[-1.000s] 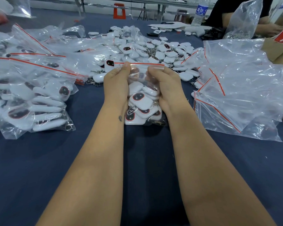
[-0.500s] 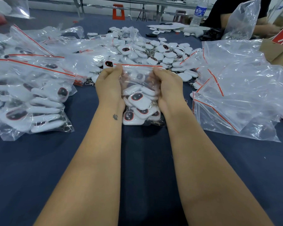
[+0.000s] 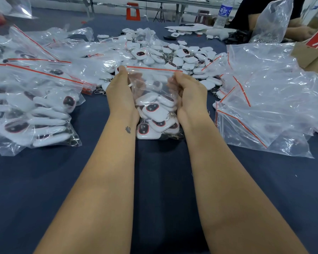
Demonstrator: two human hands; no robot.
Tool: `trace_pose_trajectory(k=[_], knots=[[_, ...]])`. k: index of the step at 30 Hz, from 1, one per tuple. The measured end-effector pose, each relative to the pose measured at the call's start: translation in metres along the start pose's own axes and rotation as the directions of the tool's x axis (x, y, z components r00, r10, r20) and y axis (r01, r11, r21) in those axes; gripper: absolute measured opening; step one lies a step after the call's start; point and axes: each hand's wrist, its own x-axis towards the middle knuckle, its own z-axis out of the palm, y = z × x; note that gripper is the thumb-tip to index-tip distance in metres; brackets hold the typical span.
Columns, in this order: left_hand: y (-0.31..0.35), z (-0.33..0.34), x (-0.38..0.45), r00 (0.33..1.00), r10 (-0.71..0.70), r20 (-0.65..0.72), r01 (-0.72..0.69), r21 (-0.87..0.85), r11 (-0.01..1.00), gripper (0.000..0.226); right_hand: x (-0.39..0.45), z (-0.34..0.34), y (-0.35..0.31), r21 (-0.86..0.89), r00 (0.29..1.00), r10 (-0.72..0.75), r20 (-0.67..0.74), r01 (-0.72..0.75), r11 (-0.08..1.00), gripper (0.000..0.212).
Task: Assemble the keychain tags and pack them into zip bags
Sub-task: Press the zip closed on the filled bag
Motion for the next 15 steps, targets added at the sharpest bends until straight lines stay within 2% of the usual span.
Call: trace_pose_trajectory(k=[2, 4, 6, 10, 15], knots=[[0.002, 0.004, -0.003, 0.994, -0.026, 0.105, 0.009, 0.157, 0.987, 0.037, 0.0, -0.001, -0.002, 0.084, 1.0, 0.009, 0.001, -0.009, 0.996, 0.017], [0.002, 0.006, -0.009, 0.981, -0.046, 0.186, -0.015, 0.312, 0.95, 0.046, 0.0, -0.001, -0.002, 0.112, 1.0, 0.002, 0.026, -0.005, 0.994, 0.016], [0.001, 0.006, -0.015, 0.977, -0.019, 0.212, -0.048, 0.307, 0.95, 0.045, -0.002, 0.0, -0.001, 0.075, 0.997, 0.011, 0.074, -0.017, 0.997, 0.011], [0.002, 0.004, -0.022, 0.97, 0.005, 0.244, -0.064, 0.234, 0.97, 0.015, -0.01, 0.003, -0.001, -0.02, 0.972, 0.112, 0.209, -0.11, 0.994, 0.005], [0.0, 0.005, -0.026, 0.984, 0.0, 0.179, -0.036, 0.197, 0.98, 0.021, -0.013, 0.004, 0.001, -0.093, 0.977, 0.079, 0.2, -0.062, 0.994, 0.001]])
